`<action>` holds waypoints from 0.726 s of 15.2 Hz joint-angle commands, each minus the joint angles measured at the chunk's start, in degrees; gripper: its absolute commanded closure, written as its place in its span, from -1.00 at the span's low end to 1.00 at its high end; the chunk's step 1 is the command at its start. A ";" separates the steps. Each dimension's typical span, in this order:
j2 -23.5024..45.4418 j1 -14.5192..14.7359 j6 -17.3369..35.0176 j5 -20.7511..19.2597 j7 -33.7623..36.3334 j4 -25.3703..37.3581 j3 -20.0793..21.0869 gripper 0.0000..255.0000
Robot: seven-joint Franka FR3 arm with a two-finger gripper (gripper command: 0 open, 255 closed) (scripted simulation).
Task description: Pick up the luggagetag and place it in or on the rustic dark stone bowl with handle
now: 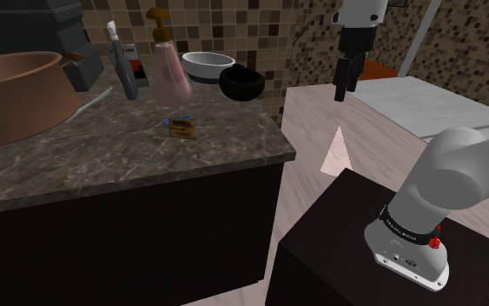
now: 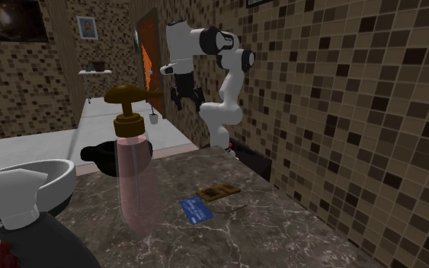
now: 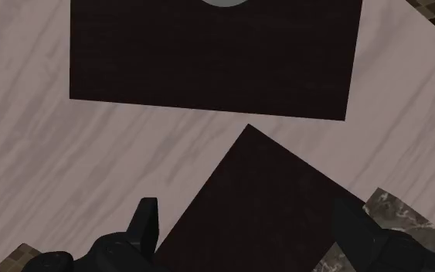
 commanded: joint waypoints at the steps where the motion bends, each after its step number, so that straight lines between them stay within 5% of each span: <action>1: 0.00 0.00 0.00 0.00 0.00 0.00 0.00 -1.00; 11: 14.26 2.90 14.28 6.85 8.64 4.61 7.14 -1.00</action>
